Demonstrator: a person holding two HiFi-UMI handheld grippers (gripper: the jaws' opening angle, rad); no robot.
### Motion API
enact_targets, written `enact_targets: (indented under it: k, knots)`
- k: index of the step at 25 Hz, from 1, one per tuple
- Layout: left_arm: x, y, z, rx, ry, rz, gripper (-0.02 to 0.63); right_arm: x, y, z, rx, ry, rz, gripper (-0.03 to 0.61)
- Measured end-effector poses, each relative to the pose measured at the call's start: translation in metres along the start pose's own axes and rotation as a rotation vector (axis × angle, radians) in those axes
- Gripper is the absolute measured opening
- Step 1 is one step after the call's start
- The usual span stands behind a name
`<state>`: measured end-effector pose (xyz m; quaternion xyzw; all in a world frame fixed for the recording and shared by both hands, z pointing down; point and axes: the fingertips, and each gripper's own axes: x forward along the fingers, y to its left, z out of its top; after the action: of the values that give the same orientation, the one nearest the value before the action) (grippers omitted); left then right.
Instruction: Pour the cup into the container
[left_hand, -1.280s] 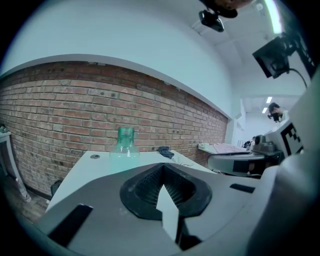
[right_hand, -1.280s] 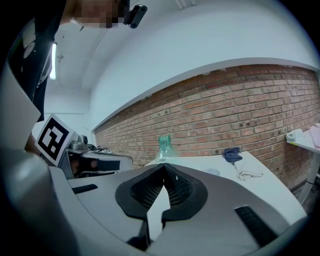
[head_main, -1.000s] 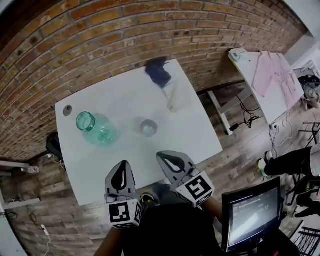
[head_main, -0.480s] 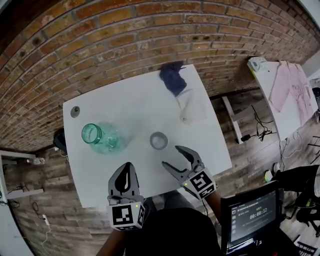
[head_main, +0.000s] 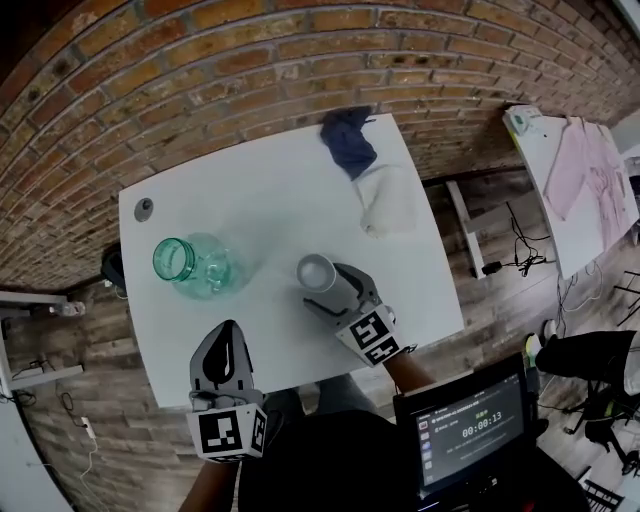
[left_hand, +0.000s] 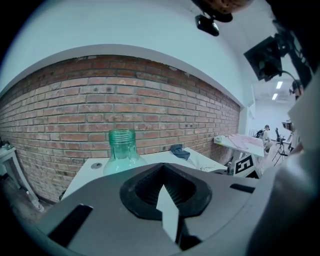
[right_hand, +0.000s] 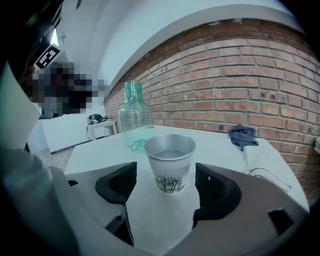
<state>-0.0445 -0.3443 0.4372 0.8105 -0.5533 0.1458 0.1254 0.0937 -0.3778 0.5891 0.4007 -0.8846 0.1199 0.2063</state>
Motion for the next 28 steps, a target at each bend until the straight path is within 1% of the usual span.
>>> enact_targets:
  k: [5, 10, 21, 28]
  knots:
    - [0.0, 0.0, 0.001, 0.0, -0.003, -0.008, -0.003, 0.005, -0.007, -0.008, -0.023, 0.035, -0.02, 0.344]
    - [-0.004, 0.009, 0.002, 0.003, -0.002, 0.009, -0.003, 0.015, -0.009, -0.005, -0.02, 0.023, -0.04, 0.344]
    - [-0.004, 0.007, 0.005, 0.005, -0.015, 0.007, -0.003, 0.023, -0.01, -0.004, -0.01, 0.012, -0.058, 0.344]
    - [-0.008, 0.015, 0.005, 0.006, -0.013, 0.021, -0.003, 0.027, -0.012, -0.005, -0.003, 0.014, -0.076, 0.339]
